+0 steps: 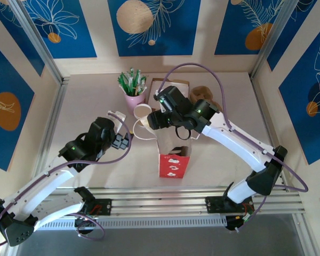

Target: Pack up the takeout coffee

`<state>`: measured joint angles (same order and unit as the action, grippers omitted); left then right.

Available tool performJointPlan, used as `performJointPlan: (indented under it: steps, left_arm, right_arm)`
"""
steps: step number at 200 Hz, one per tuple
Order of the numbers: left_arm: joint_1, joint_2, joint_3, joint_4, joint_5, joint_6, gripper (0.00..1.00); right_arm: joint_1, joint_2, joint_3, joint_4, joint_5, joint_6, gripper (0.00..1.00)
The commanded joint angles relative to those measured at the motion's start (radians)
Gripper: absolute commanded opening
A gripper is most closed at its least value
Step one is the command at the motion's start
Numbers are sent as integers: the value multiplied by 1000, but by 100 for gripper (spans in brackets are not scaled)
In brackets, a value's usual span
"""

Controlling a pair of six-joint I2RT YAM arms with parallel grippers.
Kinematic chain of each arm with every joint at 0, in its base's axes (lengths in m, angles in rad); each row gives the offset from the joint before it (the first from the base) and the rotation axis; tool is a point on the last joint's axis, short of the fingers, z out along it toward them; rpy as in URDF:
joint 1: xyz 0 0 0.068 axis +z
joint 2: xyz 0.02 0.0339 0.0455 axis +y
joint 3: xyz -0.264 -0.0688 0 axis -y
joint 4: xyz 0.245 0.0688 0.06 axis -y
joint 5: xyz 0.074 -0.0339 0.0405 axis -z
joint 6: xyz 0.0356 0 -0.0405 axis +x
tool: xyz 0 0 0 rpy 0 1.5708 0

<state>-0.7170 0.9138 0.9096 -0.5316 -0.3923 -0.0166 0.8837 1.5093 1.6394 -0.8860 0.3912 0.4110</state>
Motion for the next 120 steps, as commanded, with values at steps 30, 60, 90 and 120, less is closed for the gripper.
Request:
performJointPlan:
  steps: [30,60,90,120]
  left_arm:
    - [18,13,-5,4,17,17,100]
    - [24,17,-3,4,25,17,100]
    - [27,18,-3,4,29,17,100]
    - [33,25,-3,4,35,15,100]
  right_arm:
    - [-5,-42,-31,18,18,-16,47]
    - [-28,-70,-68,20,-4,0,35]
    - [-35,-118,-91,22,5,9,30]
    - [-34,-157,-92,22,-1,15,27]
